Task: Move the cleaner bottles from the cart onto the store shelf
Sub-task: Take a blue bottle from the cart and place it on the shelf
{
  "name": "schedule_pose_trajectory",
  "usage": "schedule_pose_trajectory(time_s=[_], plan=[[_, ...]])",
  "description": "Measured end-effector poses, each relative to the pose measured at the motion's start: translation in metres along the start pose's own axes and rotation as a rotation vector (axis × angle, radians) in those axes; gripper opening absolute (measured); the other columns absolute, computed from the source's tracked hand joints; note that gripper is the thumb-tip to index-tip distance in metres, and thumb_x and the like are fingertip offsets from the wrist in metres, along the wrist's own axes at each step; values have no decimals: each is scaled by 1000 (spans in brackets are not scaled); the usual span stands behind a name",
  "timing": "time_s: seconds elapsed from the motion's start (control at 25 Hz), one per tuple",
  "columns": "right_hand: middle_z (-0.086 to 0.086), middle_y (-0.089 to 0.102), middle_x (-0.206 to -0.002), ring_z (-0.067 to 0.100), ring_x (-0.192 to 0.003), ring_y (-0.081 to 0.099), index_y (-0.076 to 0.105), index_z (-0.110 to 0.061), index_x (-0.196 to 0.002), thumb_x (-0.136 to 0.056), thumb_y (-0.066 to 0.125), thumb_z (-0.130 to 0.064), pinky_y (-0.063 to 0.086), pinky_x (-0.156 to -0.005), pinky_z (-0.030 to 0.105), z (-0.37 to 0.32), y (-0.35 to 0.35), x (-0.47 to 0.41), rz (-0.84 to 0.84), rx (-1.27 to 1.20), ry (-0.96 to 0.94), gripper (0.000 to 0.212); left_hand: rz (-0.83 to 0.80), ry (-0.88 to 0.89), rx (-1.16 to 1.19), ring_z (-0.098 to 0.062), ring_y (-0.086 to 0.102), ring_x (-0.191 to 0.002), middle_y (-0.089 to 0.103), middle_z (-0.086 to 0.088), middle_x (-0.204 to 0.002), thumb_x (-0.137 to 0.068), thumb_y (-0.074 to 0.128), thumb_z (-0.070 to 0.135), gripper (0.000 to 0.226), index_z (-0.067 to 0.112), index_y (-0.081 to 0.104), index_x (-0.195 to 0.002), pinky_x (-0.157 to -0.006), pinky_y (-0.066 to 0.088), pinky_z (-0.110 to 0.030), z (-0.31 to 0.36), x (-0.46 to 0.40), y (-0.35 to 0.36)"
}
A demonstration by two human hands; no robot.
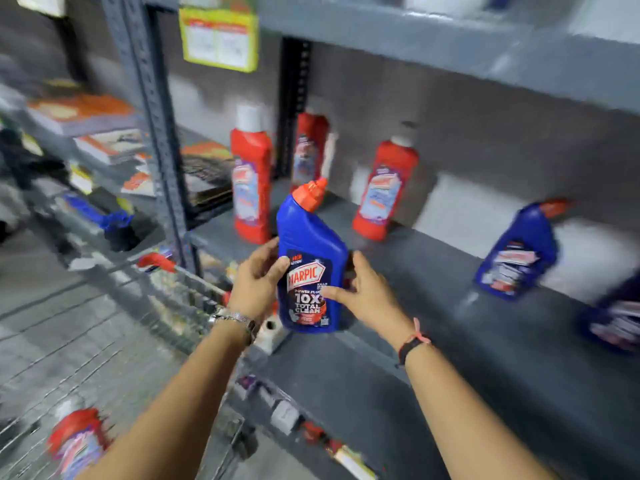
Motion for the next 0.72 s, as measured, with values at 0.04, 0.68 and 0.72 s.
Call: schedule_pose_trajectory(time_s=[0.04,0.68,0.72], plan=[[4,66,-91,3,-72,63,46,-13,-101,-72,72,-9,51,-67,14,9,-32,16,86,7,27,39,-103,2,-16,9,62,-72,66,11,-90,-83,47,-1,33,14,50,-113,-70,52,-8,1,0,37],[22,48,-128,32,-119,48,38,-5,-124,-77,62,3,38,-107,43,121,-153,115,872,-39,239,53,-412,-104,-168,-15,48,-115,50,0,-123,-85,48,2,42,15,41,-125,-99,43,-28,-60,38,222],[25,44,-128,35,-119,45,39,-3,-124,-78,59,2,35,-106,35,108,-141,121,1023,3,199,51,-353,-68,-234,-11,45,-118,49,4,-124,-85,49,6,40,16,43,-124,-102,38,-26,-58,37,204]])
Point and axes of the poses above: each hand's wrist, its own x-axis away from the middle knuckle, its own y-axis out of the palm, z = x × y, the point moved 5 cm from there along -x, towards the middle knuckle
